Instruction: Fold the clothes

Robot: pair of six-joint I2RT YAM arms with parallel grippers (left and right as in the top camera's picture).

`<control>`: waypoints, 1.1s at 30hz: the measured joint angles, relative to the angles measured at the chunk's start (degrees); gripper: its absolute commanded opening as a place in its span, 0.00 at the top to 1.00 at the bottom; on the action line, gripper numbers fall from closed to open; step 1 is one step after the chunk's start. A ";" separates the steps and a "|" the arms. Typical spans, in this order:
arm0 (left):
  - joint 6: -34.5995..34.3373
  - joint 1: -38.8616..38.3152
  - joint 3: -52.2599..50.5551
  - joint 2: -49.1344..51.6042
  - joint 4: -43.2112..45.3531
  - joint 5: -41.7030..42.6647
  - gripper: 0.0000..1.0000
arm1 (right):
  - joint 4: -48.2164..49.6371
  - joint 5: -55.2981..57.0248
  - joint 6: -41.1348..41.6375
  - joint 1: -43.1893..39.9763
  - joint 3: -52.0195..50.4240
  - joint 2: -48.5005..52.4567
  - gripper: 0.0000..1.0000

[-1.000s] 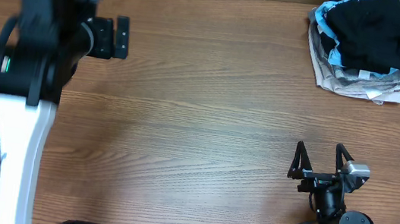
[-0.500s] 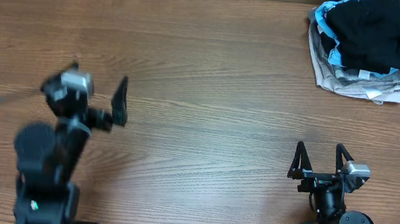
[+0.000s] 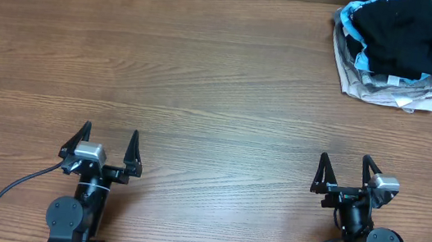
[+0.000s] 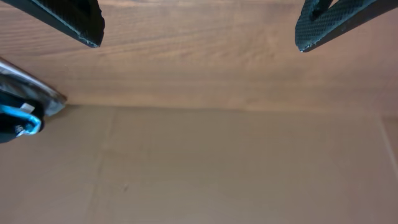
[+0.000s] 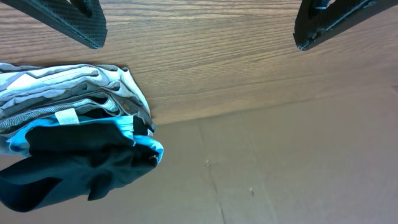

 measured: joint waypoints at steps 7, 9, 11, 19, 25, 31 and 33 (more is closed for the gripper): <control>-1.16 -0.02 -0.13 -3.69 -9.68 -3.69 0.00 | -0.02 -0.02 0.00 0.00 0.00 0.00 0.00; -1.33 -0.02 -0.13 -4.02 -9.77 -4.13 0.00 | 0.00 -0.02 0.02 0.00 0.00 0.00 0.00; -1.40 -0.02 -0.13 -4.11 -9.79 -4.46 0.00 | 0.02 -0.02 -0.02 0.00 0.00 0.00 0.00; -1.77 -0.02 -0.13 -4.11 -9.84 -4.96 0.00 | 0.00 -0.02 -0.02 0.00 0.00 0.00 0.00; -1.77 -0.02 -0.13 -4.11 -9.86 -4.96 0.00 | -0.02 -0.02 0.00 0.00 0.00 0.00 0.00; -1.77 -0.02 -0.13 -4.11 -9.88 -4.98 0.00 | 0.00 -0.02 0.00 0.00 0.00 0.00 0.00; -1.77 -0.02 -0.13 -4.11 -9.88 -4.98 0.00 | 0.04 -0.02 0.00 0.00 0.00 0.00 0.00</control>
